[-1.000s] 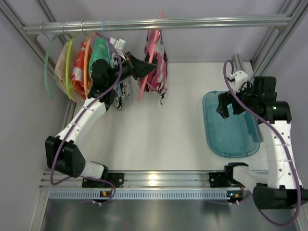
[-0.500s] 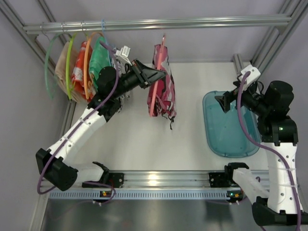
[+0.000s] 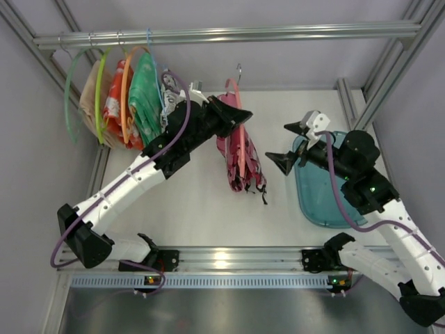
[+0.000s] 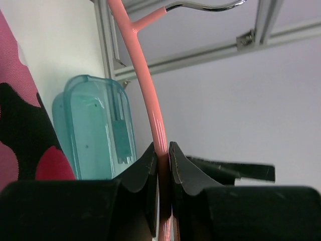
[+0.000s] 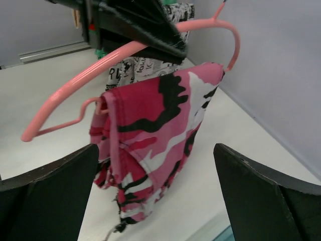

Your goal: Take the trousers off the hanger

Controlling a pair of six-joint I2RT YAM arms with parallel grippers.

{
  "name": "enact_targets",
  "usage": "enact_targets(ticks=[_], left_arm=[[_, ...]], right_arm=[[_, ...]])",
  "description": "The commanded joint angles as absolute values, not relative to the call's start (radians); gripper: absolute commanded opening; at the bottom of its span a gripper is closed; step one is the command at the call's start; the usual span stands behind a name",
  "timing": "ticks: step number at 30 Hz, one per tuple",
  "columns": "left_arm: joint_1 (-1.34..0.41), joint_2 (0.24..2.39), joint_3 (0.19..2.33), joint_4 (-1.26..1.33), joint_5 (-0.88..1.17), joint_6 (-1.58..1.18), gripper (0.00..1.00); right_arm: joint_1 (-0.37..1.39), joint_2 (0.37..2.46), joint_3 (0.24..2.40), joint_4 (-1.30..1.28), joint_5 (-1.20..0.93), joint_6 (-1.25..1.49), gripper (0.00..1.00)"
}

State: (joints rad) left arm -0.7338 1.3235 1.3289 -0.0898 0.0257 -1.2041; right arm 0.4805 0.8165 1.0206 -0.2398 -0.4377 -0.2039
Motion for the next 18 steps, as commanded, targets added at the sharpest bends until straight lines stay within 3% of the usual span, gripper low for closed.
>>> enact_targets(ticks=[1, 9, 18], left_arm=[[-0.736, 1.29, 1.436, 0.103, -0.092, -1.238, 0.0], [-0.738, 1.288, 1.468, 0.101, -0.104, -1.278, 0.0], [-0.739, 1.299, 1.506, 0.103, -0.041, -1.351, 0.0]], right_arm=[[0.613, 0.781, 0.954, -0.052, -0.303, -0.167, 0.99], [0.85, 0.819, 0.795, 0.185, -0.008, -0.143, 0.99], [0.876, 0.983, 0.828, 0.38, 0.057, -0.141, 0.97]])
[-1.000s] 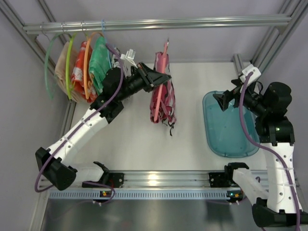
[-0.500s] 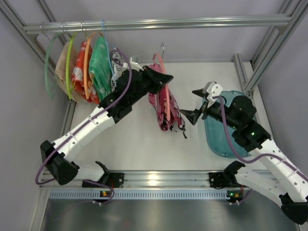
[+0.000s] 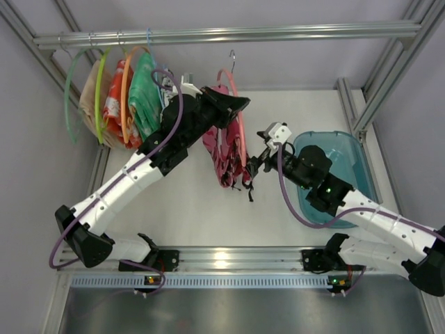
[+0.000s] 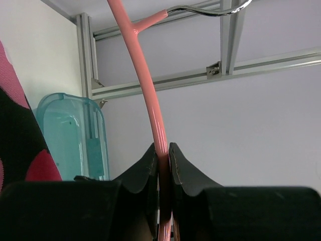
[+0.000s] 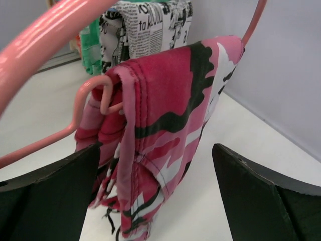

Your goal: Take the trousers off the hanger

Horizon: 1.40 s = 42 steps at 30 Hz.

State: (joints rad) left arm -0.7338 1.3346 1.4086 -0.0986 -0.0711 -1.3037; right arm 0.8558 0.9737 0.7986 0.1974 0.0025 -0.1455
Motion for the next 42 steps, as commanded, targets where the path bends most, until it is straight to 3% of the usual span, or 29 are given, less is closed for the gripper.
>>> enact_targets(ticks=[1, 10, 18, 21, 24, 25, 28, 42], left_arm=[[-0.739, 1.299, 1.509, 0.103, -0.04, -1.35, 0.0], [-0.741, 1.305, 1.532, 0.104, -0.005, -1.384, 0.0], [-0.749, 1.312, 1.554, 0.104, 0.028, -1.379, 0.0], [-0.752, 1.309, 1.551, 0.104, 0.034, -1.379, 0.0], [-0.753, 1.304, 1.542, 0.104, 0.043, -1.37, 0.0], [-0.753, 1.302, 1.537, 0.104, 0.043, -1.368, 0.0], [-0.753, 1.293, 1.519, 0.106, 0.041, -1.362, 0.0], [-0.749, 1.23, 1.338, 0.158, 0.021, -1.25, 0.0]], right_arm=[[0.876, 0.983, 0.821, 0.394, 0.066, -0.164, 0.94], [0.851, 0.982, 0.77, 0.451, 0.12, -0.229, 0.69], [0.793, 1.046, 0.781, 0.498, 0.132, -0.238, 0.65], [0.77, 1.065, 0.808, 0.492, 0.115, -0.236, 0.57], [0.752, 1.069, 0.844, 0.474, 0.101, -0.236, 0.33], [0.746, 1.069, 0.868, 0.45, 0.091, -0.23, 0.2], [0.723, 1.065, 0.928, 0.382, 0.065, -0.207, 0.0], [0.603, 0.986, 1.182, 0.235, 0.006, -0.138, 0.0]])
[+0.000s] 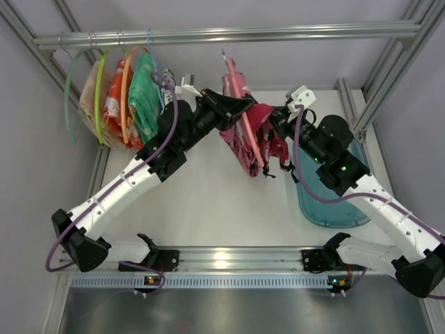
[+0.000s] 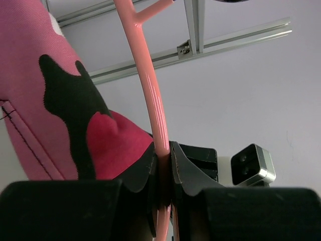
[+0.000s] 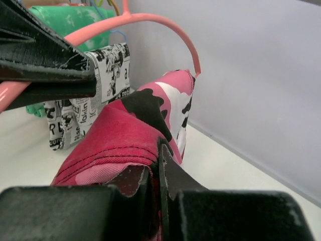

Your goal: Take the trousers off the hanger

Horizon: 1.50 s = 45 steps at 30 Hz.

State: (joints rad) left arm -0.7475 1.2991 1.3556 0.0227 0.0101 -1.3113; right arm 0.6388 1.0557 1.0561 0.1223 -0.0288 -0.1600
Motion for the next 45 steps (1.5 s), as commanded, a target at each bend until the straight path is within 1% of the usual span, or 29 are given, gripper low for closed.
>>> enact_targets(ticks=[1, 10, 15, 23, 29, 36, 37, 38, 40, 43, 44, 45], left_arm=[[-0.749, 1.227, 1.322, 0.158, 0.023, -1.241, 0.0], [-0.749, 1.213, 1.226, 0.158, 0.011, -1.201, 0.0], [-0.749, 1.21, 1.212, 0.178, 0.018, -1.183, 0.0], [-0.744, 1.242, 1.324, 0.216, 0.107, -1.216, 0.0], [-0.749, 1.264, 1.4, 0.207, 0.121, -1.239, 0.0], [-0.75, 1.284, 1.439, 0.204, 0.118, -1.258, 0.0], [-0.75, 1.287, 1.443, 0.204, 0.118, -1.256, 0.0], [-0.75, 1.289, 1.448, 0.204, 0.117, -1.256, 0.0], [-0.75, 1.296, 1.462, 0.204, 0.117, -1.256, 0.0], [-0.75, 1.307, 1.477, 0.202, 0.12, -1.253, 0.0], [-0.75, 1.308, 1.479, 0.202, 0.12, -1.253, 0.0], [-0.75, 1.312, 1.486, 0.201, 0.117, -1.252, 0.0]], right_arm=[[0.6, 0.98, 1.192, 0.232, 0.006, -0.138, 0.0], [0.581, 0.948, 1.281, 0.212, 0.018, -0.138, 0.0], [0.572, 0.94, 1.316, 0.186, 0.021, -0.159, 0.0], [0.56, 0.882, 1.111, 0.181, -0.058, -0.184, 0.0], [0.56, 0.914, 1.06, 0.193, -0.201, -0.127, 0.0], [0.589, 0.946, 1.029, 0.216, -0.25, -0.081, 0.0], [0.607, 0.953, 1.026, 0.218, -0.249, -0.081, 0.01], [0.617, 0.954, 1.02, 0.219, -0.249, -0.081, 0.06], [0.638, 0.963, 1.011, 0.222, -0.245, -0.081, 0.11], [0.667, 0.976, 0.994, 0.227, -0.235, -0.081, 0.13], [0.673, 0.979, 0.985, 0.239, -0.232, -0.081, 0.17], [0.679, 0.98, 0.979, 0.247, -0.224, -0.08, 0.18]])
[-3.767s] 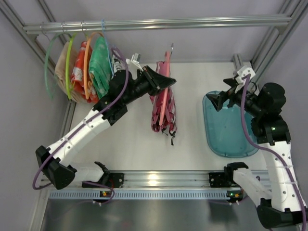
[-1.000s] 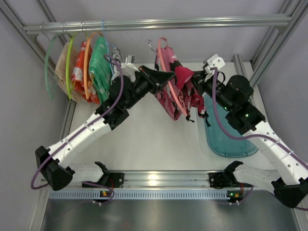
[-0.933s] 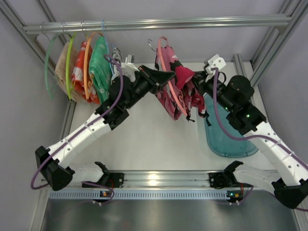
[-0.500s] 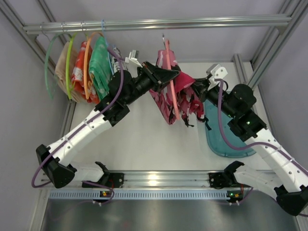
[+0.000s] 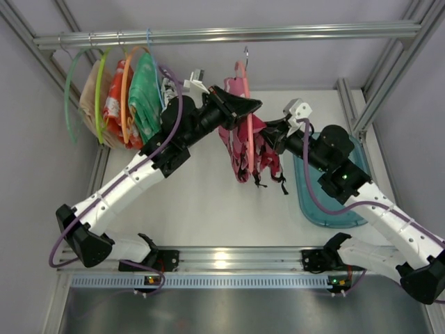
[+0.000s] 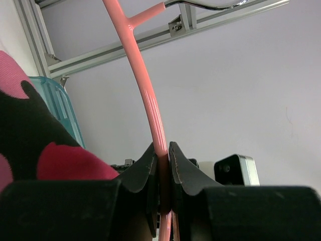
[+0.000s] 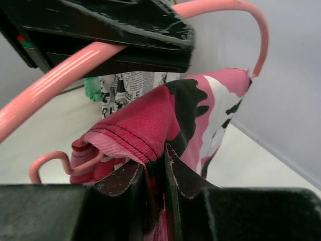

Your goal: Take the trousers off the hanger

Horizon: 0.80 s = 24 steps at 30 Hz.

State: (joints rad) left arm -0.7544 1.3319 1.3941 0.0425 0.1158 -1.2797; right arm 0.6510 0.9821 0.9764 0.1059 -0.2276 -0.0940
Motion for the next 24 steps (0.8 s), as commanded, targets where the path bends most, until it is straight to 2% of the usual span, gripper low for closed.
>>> enact_targets(ticks=[1, 4, 5, 10, 13, 24], left_arm=[[-0.75, 1.316, 1.491, 0.201, 0.117, -1.25, 0.0], [-0.75, 1.325, 1.505, 0.199, 0.117, -1.249, 0.0], [-0.75, 1.325, 1.508, 0.196, 0.117, -1.249, 0.0], [-0.752, 1.333, 1.517, 0.196, 0.118, -1.241, 0.0], [-0.752, 1.336, 1.523, 0.196, 0.118, -1.239, 0.0], [-0.761, 1.348, 1.552, 0.196, 0.132, -1.244, 0.0]], right_arm=[[0.693, 0.985, 0.974, 0.253, -0.222, -0.081, 0.18], [0.716, 0.996, 0.96, 0.273, -0.21, -0.081, 0.25], [0.719, 0.997, 0.957, 0.278, -0.204, -0.081, 0.32], [0.727, 0.994, 0.939, 0.298, -0.196, -0.092, 0.39], [0.73, 0.997, 0.93, 0.302, -0.199, -0.104, 0.48], [0.778, 1.074, 0.887, 0.429, 0.023, -0.209, 0.43]])
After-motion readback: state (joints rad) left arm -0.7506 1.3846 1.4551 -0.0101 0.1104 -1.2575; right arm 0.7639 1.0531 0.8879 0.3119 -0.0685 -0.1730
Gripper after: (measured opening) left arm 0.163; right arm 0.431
